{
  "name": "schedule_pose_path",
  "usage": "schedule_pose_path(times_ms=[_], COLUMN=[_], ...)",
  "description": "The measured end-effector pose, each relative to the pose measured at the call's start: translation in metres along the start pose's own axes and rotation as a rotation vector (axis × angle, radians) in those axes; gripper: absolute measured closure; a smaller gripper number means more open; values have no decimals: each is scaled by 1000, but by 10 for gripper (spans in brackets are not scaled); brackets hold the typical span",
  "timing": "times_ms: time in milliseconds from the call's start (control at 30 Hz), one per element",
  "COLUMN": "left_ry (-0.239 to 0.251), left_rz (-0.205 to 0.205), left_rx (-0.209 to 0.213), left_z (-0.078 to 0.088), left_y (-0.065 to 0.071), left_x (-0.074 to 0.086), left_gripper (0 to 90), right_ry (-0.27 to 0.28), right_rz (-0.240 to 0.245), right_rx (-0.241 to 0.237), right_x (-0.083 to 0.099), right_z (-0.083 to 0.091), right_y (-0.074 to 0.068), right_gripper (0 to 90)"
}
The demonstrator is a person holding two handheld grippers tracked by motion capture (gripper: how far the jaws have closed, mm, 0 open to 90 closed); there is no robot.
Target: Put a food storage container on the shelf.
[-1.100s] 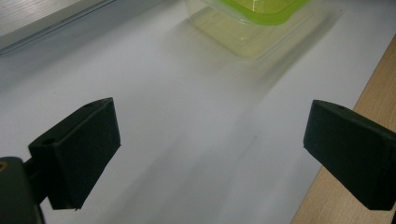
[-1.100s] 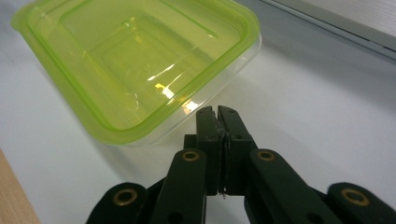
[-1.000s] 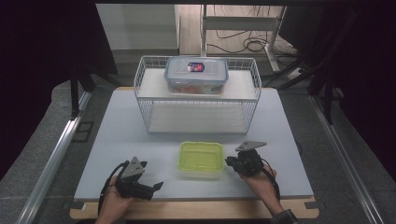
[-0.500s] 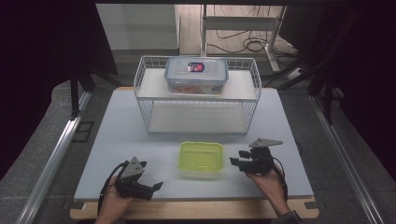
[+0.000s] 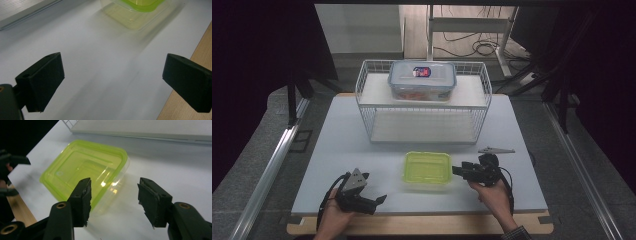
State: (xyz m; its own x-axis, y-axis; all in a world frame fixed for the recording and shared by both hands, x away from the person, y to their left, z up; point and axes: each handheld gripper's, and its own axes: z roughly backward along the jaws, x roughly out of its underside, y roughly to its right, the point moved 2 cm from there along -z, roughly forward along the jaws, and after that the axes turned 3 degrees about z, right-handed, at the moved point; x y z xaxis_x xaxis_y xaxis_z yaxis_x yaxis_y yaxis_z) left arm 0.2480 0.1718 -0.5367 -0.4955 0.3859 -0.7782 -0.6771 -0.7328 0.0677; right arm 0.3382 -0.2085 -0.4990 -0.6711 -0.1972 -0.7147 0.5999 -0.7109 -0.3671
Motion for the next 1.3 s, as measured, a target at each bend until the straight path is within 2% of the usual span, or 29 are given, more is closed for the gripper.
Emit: schedule_pose_path(times_ms=[200,267,400,433,500,600,667,733,833,900,1000,1300], left_ry=[-2,-4,-7,-7,-5,-2,-1,-3,-4,5,9,-8], left_rz=[-4,-5,-13,-15,-16,-15,-14,-18,-27,-16,-5,2], left_rx=[2,5,3,2,-1,-4,-6,-9,-23,-23,-27,-25], left_z=[0,-1,-1,-1,0,0,1,1,3,4,5,3], left_y=[1,1,2,2,2,1,1,1,-1,-2,-4,-4], left_x=[0,0,0,0,0,0,0,0,0,0,0,1], left_gripper=[39,40,42,42,43,43,43,43,43,43,43,39], right_ry=[-21,-33,-67,-79,-86,-105,-110,-125,-133,-132,-121,-60], right_rz=[-57,-103,-159,-178,-233,-276,-325,-326,-311,-310,-329,-299], right_rx=[-3,-14,-34,-46,-101,-154,-207,-233,-227,-235,-267,-272], right_x=[-4,-6,-6,-5,-5,-6,-7,-9,-12,-12,-11,-25], right_z=[-17,-25,-36,-38,-40,-41,-43,-44,-46,-46,-45,-27], right_y=[2,3,7,9,13,18,19,18,15,14,16,12], right_gripper=[529,559,621,630,686,735,782,797,800,800,800,799])
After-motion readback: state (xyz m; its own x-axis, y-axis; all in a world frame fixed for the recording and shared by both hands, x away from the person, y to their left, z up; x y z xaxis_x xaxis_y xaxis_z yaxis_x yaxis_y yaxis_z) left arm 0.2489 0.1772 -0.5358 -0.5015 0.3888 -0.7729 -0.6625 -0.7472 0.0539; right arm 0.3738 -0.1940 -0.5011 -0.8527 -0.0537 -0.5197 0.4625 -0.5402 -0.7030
